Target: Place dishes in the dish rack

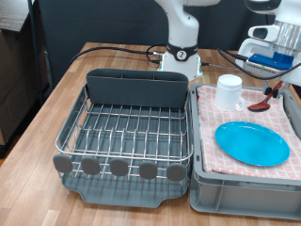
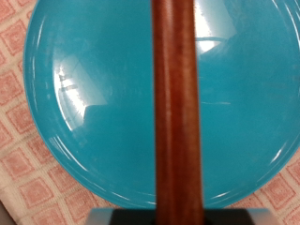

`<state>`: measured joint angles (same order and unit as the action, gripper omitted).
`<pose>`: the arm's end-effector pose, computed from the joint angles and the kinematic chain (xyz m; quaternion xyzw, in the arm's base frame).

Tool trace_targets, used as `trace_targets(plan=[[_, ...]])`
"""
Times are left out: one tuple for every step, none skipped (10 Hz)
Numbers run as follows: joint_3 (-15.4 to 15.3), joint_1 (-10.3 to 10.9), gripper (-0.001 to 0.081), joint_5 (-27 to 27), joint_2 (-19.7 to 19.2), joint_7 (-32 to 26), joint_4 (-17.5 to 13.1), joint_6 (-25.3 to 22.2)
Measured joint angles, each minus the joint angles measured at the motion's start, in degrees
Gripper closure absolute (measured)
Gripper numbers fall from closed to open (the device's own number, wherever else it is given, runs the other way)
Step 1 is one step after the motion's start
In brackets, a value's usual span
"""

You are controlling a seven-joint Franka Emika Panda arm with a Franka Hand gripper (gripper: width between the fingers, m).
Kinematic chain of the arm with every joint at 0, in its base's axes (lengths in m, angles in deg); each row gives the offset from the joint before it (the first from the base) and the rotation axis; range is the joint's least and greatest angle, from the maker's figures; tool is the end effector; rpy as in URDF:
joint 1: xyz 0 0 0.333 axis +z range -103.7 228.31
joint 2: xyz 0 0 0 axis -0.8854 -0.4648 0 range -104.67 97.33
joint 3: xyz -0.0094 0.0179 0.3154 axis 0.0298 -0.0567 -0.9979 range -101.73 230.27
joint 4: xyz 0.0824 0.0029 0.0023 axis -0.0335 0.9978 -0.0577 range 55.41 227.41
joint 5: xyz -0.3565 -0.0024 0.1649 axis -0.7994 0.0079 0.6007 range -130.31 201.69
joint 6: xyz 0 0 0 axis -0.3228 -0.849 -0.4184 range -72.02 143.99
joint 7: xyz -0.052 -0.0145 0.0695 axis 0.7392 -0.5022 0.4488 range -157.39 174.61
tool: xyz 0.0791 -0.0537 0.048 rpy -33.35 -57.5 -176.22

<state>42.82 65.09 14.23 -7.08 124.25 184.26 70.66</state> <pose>0.4774 0.2159 0.3270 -0.7861 0.6059 -0.1222 0.0086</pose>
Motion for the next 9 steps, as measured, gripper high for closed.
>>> trace_targets(plan=[[0.24, 0.0, 0.0718, 0.07, -0.07, 3.19, -0.02, -1.51], [0.66, -0.06, 0.0718, 1.03, 0.38, 6.74, 0.28, -3.58], [1.19, -0.21, 0.0718, 2.57, 1.55, 9.2, 1.34, -4.73], [1.76, -0.4, 0.0718, 4.13, 3.23, 11.15, 2.98, -5.17], [2.36, -0.55, 0.0718, 5.73, 5.1, 13.28, 4.6, -5.86], [2.97, -0.68, 0.0718, 6.87, 7.05, 15.79, 6.11, -6.64], [3.5, -0.87, 0.0718, 7.01, 9.05, 18.97, 7.62, -6.93], [3.97, -1.05, 0.0718, 7.01, 11.12, 21.72, 9.21, -6.98], [4.25, -1.06, 0.0718, 7.01, 13.61, 24.06, 11.09, -6.97]])
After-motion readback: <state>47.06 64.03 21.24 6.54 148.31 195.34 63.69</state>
